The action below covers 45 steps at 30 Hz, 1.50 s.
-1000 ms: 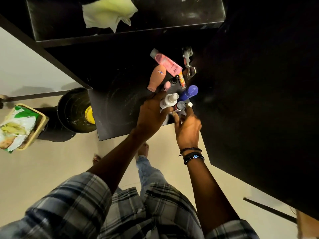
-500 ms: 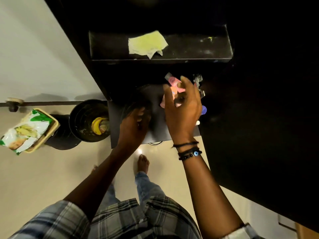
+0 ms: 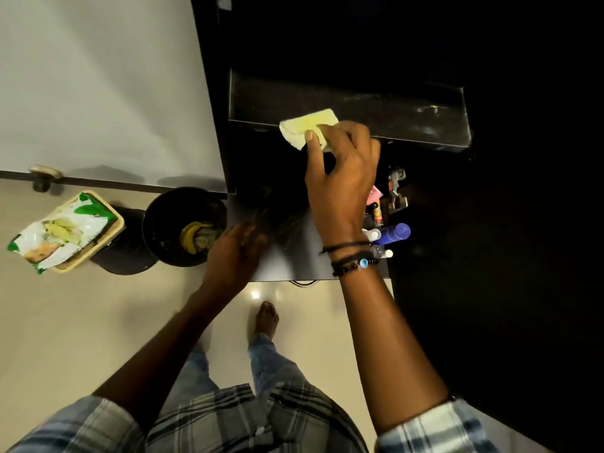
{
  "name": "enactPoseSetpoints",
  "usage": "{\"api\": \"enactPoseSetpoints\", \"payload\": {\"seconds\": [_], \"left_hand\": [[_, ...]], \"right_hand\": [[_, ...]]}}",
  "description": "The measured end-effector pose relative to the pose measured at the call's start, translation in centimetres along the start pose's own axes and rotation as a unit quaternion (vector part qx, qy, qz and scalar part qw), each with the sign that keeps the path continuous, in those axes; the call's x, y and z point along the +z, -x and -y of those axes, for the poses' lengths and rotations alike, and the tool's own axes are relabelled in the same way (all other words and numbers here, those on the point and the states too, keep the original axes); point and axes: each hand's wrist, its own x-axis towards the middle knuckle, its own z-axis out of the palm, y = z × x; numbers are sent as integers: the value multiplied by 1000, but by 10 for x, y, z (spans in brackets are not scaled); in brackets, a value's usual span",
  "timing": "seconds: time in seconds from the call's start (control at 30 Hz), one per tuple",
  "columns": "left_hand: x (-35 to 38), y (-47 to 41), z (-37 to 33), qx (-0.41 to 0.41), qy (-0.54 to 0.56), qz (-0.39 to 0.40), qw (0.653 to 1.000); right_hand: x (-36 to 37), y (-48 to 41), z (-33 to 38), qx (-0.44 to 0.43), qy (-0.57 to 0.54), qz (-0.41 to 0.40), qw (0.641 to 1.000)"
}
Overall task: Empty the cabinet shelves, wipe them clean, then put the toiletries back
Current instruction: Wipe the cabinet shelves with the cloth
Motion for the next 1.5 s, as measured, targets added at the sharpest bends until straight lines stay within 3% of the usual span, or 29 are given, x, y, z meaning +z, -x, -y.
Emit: {"api": "enactPoseSetpoints", "payload": {"seconds": [0.1,0.23,0.4,0.63,0.8,0.93,1.13,1.27,1.4,1.43,1.5], "left_hand": [[-5,4,11,-9,-11,-13,1000],[-5,6,33,-35,-28,4,999],[0,10,48,-74,-31,42,996],[7,8,46,-66,-11,63,996],[9,0,49,-57,-1,70,996],[8,-6,50,-67,2,76,995],[1,-16,52,-77,14,106,991],[-3,-26,47,-109,33,101,988],[-7,-33,48,-109,60,89,988],[-7,-33,49,-107,56,86,989],[-9,-34,52,-108,48,82,990]], "right_hand": [[2,51,-15,-8,3,53,999],[22,118,-58,84,24,233,968],[43,135,-84,164,38,262,950],[59,190,-98,-23,213,398,892],[75,164,-107,-40,277,404,871],[115,98,-106,-36,260,425,866],[158,20,-130,96,280,396,869],[150,58,-111,-48,226,396,889],[118,119,-85,-230,190,442,846],[112,123,-86,-255,182,446,838],[111,113,-100,-246,190,412,856]]}}
